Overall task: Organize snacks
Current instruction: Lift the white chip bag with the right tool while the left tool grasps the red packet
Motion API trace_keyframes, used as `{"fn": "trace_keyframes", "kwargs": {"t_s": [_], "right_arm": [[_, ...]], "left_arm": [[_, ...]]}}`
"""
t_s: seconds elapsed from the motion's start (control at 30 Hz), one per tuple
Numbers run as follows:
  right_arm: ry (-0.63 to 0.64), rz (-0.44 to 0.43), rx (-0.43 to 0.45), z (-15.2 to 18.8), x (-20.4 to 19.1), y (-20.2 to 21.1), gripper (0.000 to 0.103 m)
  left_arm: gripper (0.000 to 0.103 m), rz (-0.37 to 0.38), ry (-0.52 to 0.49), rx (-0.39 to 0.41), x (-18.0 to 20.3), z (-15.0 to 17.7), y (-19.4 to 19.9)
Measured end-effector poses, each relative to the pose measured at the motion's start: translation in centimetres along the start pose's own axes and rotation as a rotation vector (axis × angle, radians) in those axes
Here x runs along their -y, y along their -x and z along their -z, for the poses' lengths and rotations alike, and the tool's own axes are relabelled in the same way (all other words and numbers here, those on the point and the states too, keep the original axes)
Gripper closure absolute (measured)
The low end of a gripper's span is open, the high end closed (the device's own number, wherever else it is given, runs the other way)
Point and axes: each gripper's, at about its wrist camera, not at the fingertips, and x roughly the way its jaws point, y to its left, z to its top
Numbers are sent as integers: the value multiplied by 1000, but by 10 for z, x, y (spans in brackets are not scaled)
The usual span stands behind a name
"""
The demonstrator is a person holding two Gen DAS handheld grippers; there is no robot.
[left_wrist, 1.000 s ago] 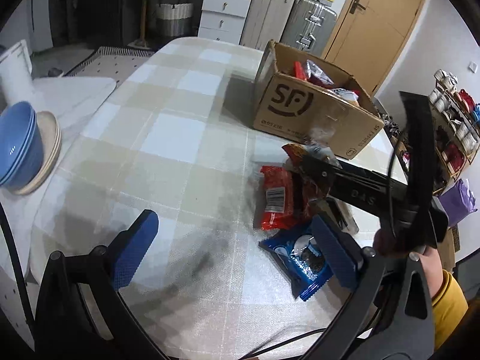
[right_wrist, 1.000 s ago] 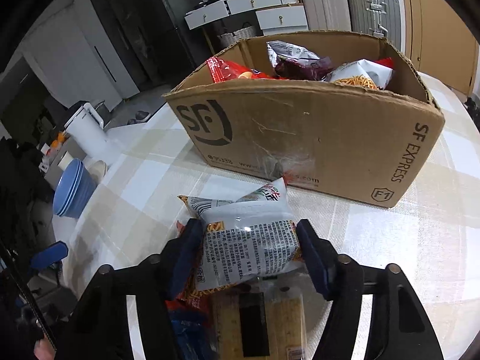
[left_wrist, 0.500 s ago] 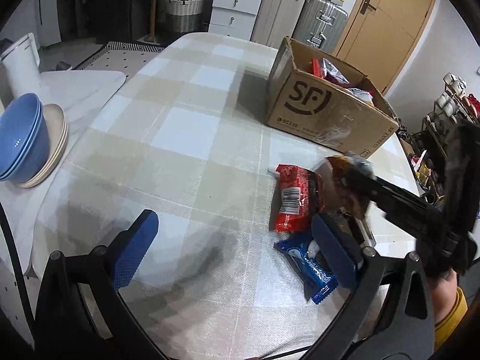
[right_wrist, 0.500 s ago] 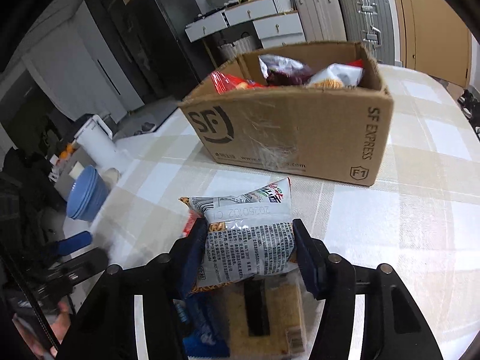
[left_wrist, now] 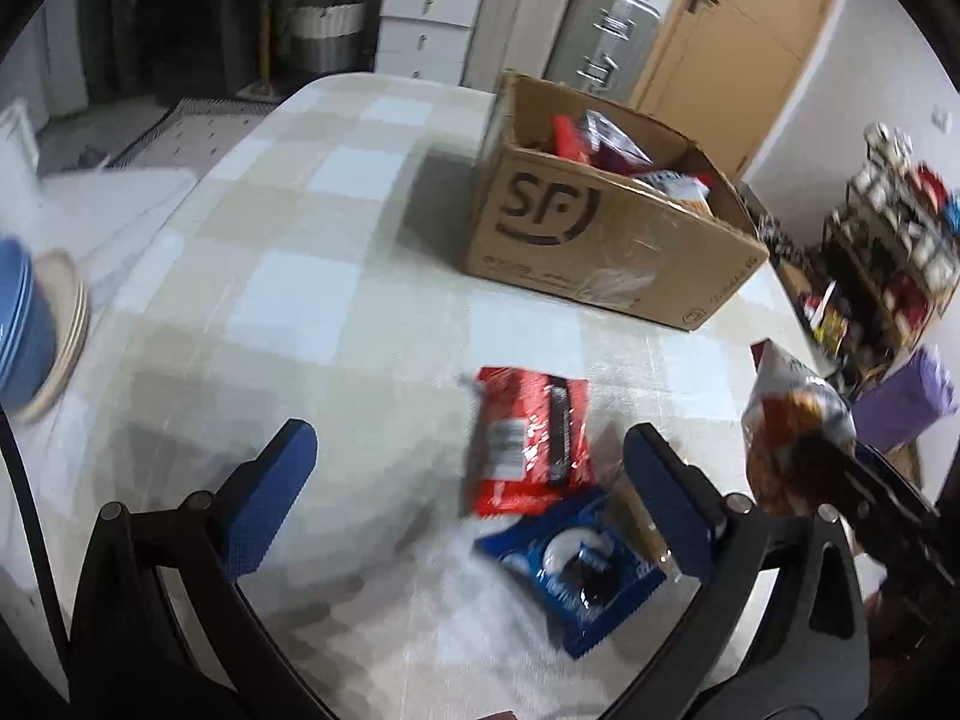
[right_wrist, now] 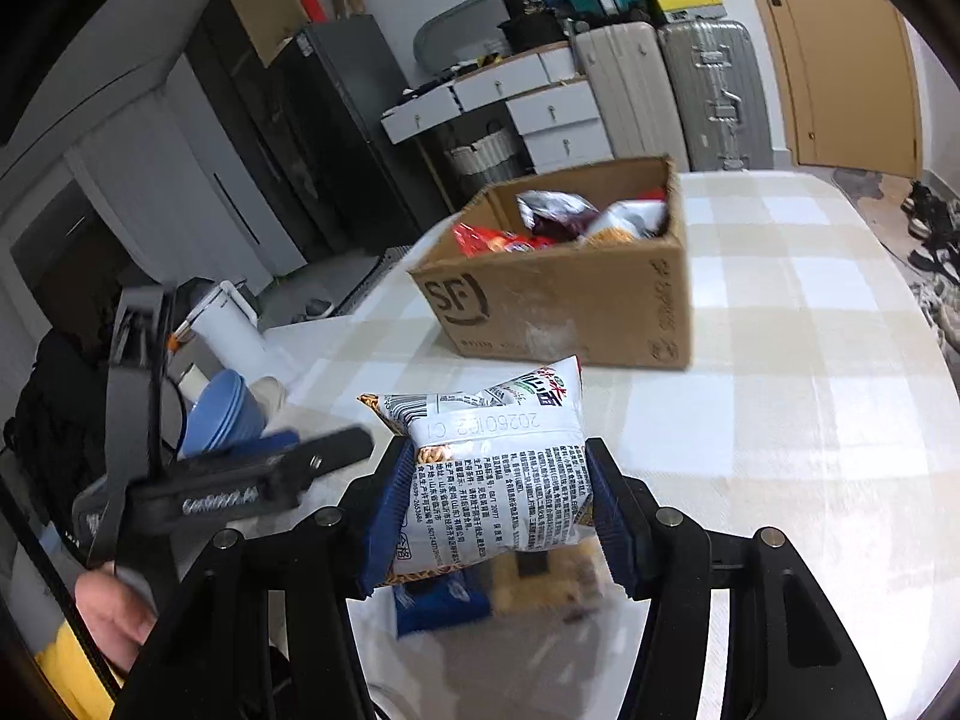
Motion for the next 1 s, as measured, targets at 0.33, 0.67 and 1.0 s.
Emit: {"fn": "trace_keyframes", "kwargs": {"t_s": [0.33, 0.67, 1.0], "right_arm": [[-80, 8, -1, 5, 34, 12, 46], [-68, 9, -12, 5, 33, 7, 46], [-66, 25, -36, 9, 33, -4, 46]], "left_arm": [[7, -66, -98, -128, 23, -9, -58], [40, -29, -135, -148, 29, -4, -62], [66, 67, -136, -151, 20, 1, -52]]}}
